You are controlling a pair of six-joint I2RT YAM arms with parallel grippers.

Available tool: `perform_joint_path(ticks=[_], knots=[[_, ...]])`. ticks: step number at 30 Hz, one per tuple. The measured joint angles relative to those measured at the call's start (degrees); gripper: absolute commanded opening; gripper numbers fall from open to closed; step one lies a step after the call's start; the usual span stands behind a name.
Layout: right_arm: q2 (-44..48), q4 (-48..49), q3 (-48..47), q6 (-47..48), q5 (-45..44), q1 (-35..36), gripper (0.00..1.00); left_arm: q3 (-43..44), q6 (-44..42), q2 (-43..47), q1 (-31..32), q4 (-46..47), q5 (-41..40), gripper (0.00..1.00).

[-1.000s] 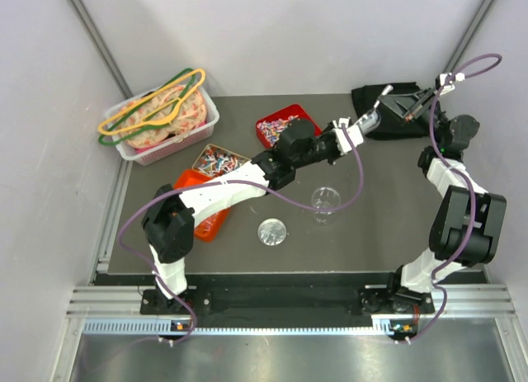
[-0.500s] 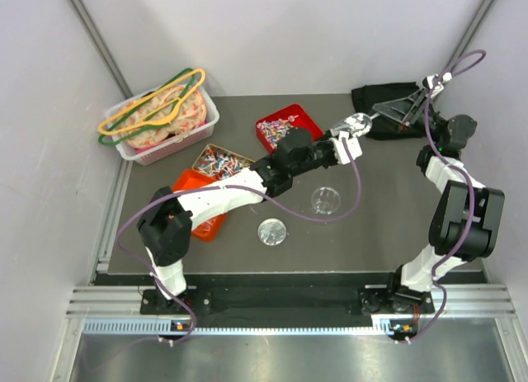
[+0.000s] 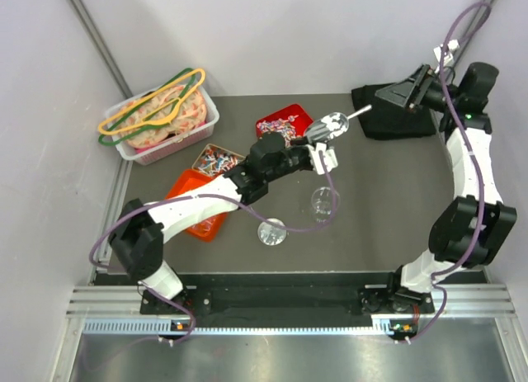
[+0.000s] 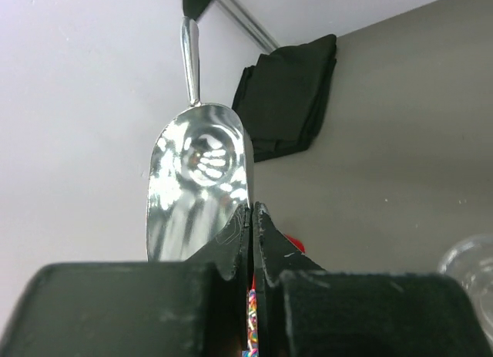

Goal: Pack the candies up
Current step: Pick up the spatula from the center of the board.

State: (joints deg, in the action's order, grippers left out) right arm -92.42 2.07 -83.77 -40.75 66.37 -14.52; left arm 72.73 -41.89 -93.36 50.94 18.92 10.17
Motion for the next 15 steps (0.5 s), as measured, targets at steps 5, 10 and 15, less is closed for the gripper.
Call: perform_joint_path(ticks=[5,10,15], knots=[[3.13,-27.78,-10.56,28.65,-3.8,0.44,0.68,-4.07,-2.6,5.2,-1.38,-2.51,4.68,0.0],[5.88,-48.15,-12.98,53.13,-11.69,3.5,0.68,-4.22,-3.65,7.89,-3.54,-6.97,10.54,0.0],[12.9,-59.78,-8.87,74.44,-19.63,9.07,0.61,-4.22,-3.76,8.48,-5.31,-11.08,16.11,0.0]])
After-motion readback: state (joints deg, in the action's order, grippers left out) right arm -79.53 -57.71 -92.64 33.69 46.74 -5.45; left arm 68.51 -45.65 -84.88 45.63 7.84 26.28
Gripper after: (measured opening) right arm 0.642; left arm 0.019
